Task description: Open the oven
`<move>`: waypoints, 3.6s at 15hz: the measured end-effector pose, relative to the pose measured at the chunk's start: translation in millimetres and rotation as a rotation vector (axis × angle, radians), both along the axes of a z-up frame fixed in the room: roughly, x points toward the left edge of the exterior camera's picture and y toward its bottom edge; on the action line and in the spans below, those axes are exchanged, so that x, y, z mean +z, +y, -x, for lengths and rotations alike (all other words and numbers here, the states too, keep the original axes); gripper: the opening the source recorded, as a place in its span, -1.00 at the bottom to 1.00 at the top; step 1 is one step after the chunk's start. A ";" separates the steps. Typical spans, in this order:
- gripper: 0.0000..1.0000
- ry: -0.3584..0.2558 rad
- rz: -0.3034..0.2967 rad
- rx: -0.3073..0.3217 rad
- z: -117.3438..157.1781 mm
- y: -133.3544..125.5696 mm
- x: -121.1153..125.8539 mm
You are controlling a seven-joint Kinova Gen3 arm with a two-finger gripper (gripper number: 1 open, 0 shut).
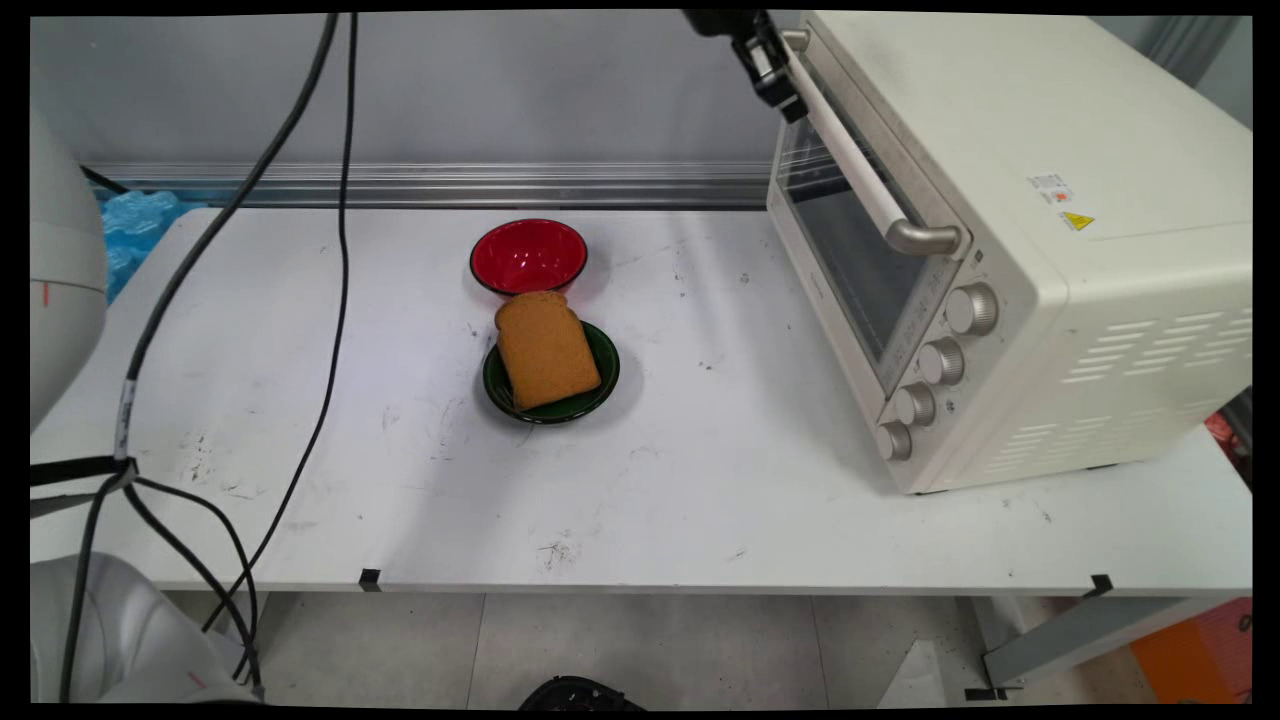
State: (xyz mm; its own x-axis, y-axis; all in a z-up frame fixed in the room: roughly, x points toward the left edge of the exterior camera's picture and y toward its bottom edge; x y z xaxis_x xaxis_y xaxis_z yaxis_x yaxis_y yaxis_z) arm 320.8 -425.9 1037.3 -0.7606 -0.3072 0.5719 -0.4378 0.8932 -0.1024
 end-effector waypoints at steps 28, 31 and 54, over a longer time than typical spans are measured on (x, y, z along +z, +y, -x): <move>-1.00 0.017 -0.006 0.067 43.0 -35.2 -37.2; -1.00 0.004 -0.018 0.079 32.7 -31.2 -40.2; -1.00 -0.026 -0.087 0.100 -59.4 38.5 -97.8</move>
State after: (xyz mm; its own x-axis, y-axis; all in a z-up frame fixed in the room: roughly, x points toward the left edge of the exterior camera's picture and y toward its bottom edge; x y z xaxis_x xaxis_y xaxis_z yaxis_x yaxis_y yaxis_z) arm 380.2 -387.4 939.5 -0.7379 -0.4297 0.5205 -0.5231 0.8514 -0.0387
